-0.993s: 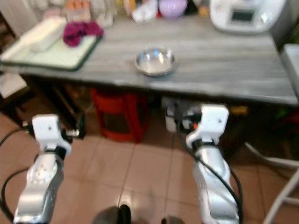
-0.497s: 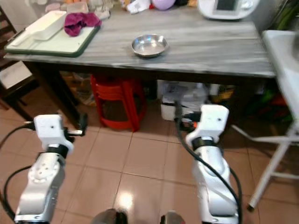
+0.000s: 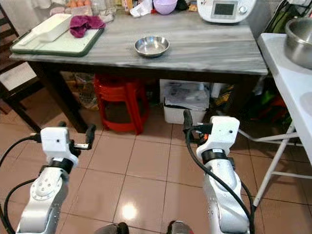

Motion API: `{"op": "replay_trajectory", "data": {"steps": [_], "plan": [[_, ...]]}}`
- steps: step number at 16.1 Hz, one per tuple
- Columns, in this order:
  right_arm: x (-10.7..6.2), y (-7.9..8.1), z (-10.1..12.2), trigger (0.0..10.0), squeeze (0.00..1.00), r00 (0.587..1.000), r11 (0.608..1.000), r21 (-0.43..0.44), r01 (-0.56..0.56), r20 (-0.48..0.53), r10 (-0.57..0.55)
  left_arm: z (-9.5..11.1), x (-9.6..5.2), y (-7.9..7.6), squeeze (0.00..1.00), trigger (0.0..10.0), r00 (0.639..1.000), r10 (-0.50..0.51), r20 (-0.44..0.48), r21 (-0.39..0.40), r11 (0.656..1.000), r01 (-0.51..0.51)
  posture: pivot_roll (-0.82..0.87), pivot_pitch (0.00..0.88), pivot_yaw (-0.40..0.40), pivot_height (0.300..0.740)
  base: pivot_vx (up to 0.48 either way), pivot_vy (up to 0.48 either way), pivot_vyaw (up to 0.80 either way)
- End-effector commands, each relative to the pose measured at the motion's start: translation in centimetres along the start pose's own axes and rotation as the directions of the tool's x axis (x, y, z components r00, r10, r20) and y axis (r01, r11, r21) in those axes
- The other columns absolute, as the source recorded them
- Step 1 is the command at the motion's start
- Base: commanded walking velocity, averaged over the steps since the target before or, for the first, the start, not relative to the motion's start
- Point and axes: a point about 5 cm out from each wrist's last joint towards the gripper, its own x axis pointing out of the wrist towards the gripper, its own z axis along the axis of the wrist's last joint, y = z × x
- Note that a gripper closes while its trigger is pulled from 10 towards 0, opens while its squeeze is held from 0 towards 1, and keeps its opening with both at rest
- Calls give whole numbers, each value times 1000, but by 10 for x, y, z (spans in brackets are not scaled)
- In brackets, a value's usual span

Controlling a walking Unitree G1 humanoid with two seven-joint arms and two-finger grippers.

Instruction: Setting the table

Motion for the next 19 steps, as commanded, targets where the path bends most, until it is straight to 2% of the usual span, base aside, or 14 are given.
{"op": "replay_trajectory", "data": {"steps": [1,6,19], "plan": [[1,2,4,10000,0,1000,1000,0,-2,16,2,3,1,1,0,10000,1000,-21,19,24,999,21,-136,178,37,740,0,0,0],[3,2,5,10000,0,1000,1000,-11,-6,21,6,5,2,-4,0,10000,998,-53,31,2,999,53,-137,190,36,740,0,-212,0],[6,3,7,10000,0,1000,1000,-17,-14,25,14,7,4,-7,0,10000,996,-83,36,-16,996,84,-140,204,42,740,0,-480,0]]}}
